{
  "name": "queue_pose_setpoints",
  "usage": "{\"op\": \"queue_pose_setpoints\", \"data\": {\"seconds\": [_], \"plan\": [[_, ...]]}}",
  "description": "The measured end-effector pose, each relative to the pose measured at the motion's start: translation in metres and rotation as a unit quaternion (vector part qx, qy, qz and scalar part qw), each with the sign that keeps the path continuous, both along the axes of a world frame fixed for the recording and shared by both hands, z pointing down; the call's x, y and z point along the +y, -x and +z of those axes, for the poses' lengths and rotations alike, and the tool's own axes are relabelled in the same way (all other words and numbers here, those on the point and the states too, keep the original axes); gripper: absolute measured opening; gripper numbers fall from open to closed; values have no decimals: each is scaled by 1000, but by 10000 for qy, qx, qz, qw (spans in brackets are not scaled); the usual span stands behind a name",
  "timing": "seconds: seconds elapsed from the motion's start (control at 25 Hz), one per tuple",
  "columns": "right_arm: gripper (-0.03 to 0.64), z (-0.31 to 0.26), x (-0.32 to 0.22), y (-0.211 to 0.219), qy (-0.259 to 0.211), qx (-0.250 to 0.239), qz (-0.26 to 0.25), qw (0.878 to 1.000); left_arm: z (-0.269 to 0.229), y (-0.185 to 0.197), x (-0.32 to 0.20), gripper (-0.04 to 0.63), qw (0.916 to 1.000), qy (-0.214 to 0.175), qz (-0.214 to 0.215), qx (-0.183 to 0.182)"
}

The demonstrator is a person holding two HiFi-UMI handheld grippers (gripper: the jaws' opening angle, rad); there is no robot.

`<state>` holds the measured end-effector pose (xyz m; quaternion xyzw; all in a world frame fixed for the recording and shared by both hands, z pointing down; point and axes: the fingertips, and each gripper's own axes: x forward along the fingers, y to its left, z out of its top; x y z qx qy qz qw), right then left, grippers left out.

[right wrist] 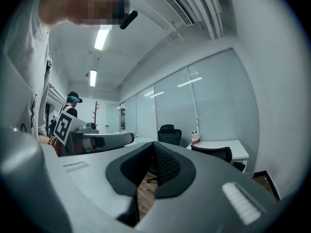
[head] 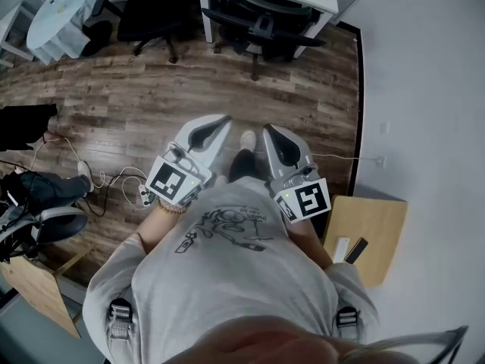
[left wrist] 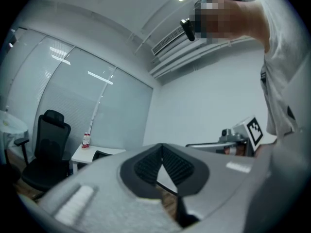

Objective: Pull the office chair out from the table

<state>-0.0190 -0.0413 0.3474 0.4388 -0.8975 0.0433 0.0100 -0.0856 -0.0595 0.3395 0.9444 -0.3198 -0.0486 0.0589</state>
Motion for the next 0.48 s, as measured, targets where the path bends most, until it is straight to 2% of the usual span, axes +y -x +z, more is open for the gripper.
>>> {"op": "queue_pose_setpoints", "data": {"seconds": [0.48], "plan": [[6,4,-106,-44,-38,181,-75,9998,2,-44,-103,3,9998,-167,39,-67]]}}
